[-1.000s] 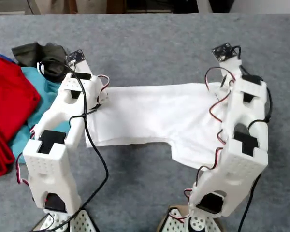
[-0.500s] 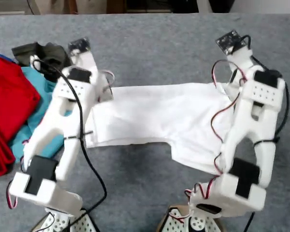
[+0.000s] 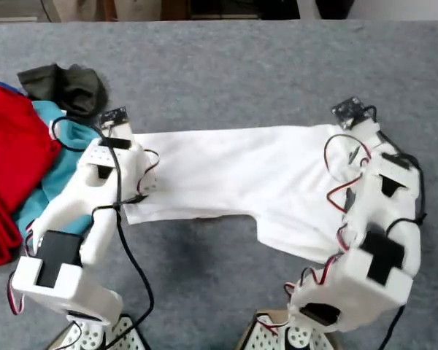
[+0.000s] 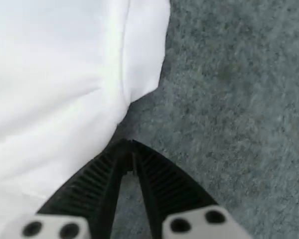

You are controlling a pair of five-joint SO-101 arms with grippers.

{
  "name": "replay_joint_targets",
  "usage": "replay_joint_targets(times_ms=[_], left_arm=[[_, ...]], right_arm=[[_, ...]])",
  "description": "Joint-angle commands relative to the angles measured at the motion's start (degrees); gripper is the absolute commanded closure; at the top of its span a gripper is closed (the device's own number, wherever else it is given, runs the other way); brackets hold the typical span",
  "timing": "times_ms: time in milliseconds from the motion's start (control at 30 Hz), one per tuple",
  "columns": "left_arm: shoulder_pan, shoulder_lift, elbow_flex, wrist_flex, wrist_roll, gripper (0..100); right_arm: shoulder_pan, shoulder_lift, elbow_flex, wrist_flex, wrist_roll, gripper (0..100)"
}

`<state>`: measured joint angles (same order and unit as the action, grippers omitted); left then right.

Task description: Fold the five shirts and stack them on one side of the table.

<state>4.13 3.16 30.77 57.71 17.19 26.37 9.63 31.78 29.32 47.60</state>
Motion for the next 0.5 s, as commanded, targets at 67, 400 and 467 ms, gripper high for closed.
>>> replay_joint_targets(times_ms=[67,400,467], left_arm=[[0.35,-0.84,-0.88,2.2,-1.76,98],[11.52,-14.64,-9.05,14.51,-2.99,98],[12.31,-19.3,-9.41,16.0,-4.66,98]], right_arm=[[0.92,-2.42,-0.48,-1.14,1.41,99.6],[0.75,-29.49,7.16,9.58,3.43,99.6],[0.4,-36.35,10.68,12.57,6.33,99.6]])
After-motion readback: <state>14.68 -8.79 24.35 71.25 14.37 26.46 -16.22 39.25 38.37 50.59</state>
